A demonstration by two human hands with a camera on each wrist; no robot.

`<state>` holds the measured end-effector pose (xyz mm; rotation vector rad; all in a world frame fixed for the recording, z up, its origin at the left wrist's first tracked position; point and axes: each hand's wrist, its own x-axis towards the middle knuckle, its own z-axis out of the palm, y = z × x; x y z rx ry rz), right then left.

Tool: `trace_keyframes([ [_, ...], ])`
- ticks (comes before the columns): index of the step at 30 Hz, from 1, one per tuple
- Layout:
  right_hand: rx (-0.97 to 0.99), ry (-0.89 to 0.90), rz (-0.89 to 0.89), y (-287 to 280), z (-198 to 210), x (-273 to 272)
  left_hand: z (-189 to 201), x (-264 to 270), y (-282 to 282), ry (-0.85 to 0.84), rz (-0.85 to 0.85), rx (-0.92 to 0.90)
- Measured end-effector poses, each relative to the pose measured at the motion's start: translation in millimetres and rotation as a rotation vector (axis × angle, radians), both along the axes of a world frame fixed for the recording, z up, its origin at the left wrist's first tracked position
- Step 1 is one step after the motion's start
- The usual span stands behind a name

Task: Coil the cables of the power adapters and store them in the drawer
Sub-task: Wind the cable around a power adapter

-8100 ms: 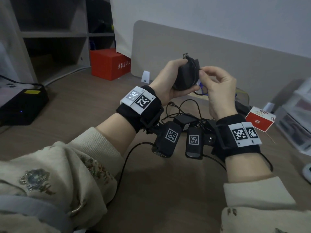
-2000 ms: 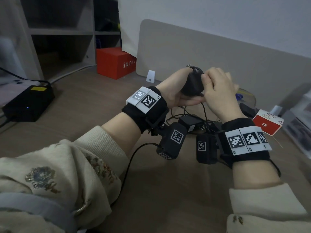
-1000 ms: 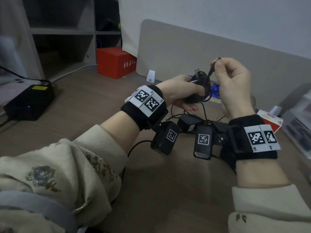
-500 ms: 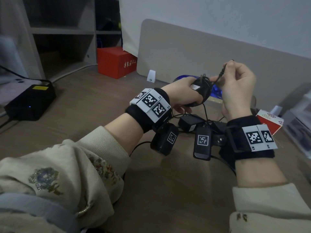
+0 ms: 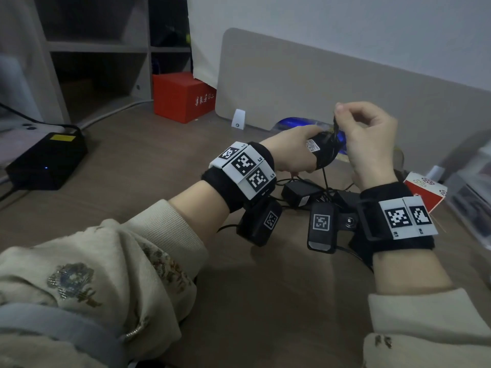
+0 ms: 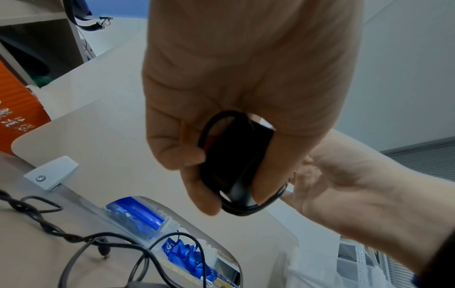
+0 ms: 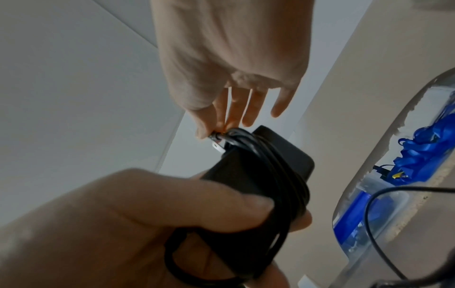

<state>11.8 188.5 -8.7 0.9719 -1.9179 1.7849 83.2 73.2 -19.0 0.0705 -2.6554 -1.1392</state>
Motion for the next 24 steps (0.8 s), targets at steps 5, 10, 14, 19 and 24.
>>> trace_keyframes([
  [5, 0.107, -0.128, 0.153, -1.1, -2.1, 7.2, -3.7, -4.1, -0.9, 0.041, -0.035, -0.025],
  [10, 0.028, -0.147, 0.143, -4.0, -5.5, 3.1, -6.4, -7.3, -2.0, 0.047, -0.022, 0.009],
  [14, 0.04, -0.108, 0.114, -4.6, -6.5, 1.7, -6.0, -6.3, 0.0, 0.041, -0.02, 0.095],
  [19, 0.094, -0.174, 0.077, -6.2, -3.5, 7.1, -4.9, -5.6, -0.8, 0.025, 0.047, 0.303],
  [24, 0.152, -0.242, 0.111, -4.6, -0.4, 13.9, -5.4, -2.8, -1.0, 0.064, 0.018, 0.364],
])
